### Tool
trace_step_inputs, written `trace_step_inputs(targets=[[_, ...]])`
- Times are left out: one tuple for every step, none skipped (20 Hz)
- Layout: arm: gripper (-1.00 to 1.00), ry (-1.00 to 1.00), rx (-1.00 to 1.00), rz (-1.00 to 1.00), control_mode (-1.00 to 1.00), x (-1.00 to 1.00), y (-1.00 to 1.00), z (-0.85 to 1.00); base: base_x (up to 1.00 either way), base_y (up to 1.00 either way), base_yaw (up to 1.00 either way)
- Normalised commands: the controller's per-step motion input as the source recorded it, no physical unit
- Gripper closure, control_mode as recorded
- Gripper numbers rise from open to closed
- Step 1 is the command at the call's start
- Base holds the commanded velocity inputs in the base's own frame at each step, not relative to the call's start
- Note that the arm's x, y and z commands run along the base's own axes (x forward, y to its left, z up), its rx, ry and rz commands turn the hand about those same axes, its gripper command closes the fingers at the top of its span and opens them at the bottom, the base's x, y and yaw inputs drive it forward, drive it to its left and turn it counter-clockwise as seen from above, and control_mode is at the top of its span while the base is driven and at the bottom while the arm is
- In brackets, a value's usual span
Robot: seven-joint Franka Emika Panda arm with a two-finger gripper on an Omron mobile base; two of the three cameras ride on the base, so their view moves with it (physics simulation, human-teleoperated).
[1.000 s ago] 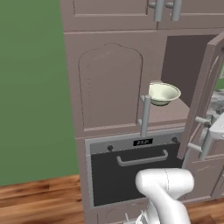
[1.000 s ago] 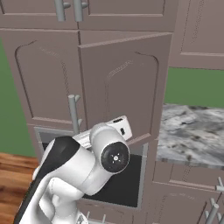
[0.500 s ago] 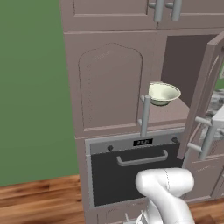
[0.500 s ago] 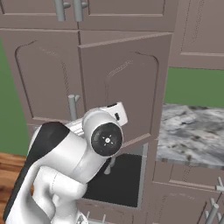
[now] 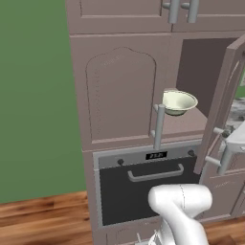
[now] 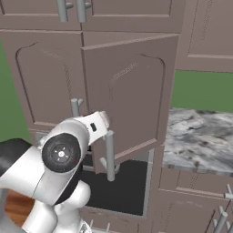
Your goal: Move the bowls from the cabinet to the plates on the dining table.
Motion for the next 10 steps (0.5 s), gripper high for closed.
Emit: trace_step_inputs(targets=[[-1.00,0.00,-0.03,-0.19,-1.00,-0.02,0.42,-0.02,0.00,0.00,0.00],[-1.00,0.01,0.00,-0.20,-1.00,0.00,0.41,-0.06,0.00,0.00,0.00],[-1.00,0.02,0.00,-0.21,-1.00,0.00,0.41,-0.10,0.00,0.00,0.00],[-1.00,0.04,0.00,-0.22,-1.00,0.00,0.39,-0.09,0.00,0.00,0.00],[-1.00,0.06,0.00,-0.23,-1.00,0.00,0.39,-0.09,0.00,0.00,0.00],[-1.00,0.07,0.00,-0.23,-1.00,0.00,0.39,-0.07,0.00,0.00,0.00],[-1.00,0.09,0.00,-0.23,-1.00,0.00,0.39,-0.08,0.00,0.00,0.00],[-1.00,0.10,0.00,-0.23,-1.00,0.00,0.40,-0.08,0.00,0.00,0.00],[-1.00,0.12,0.00,-0.24,-1.00,0.00,0.39,-0.12,0.00,0.00,0.00],[-1.00,0.14,0.00,-0.24,-1.00,0.00,0.41,-0.18,0.00,0.00,0.00]])
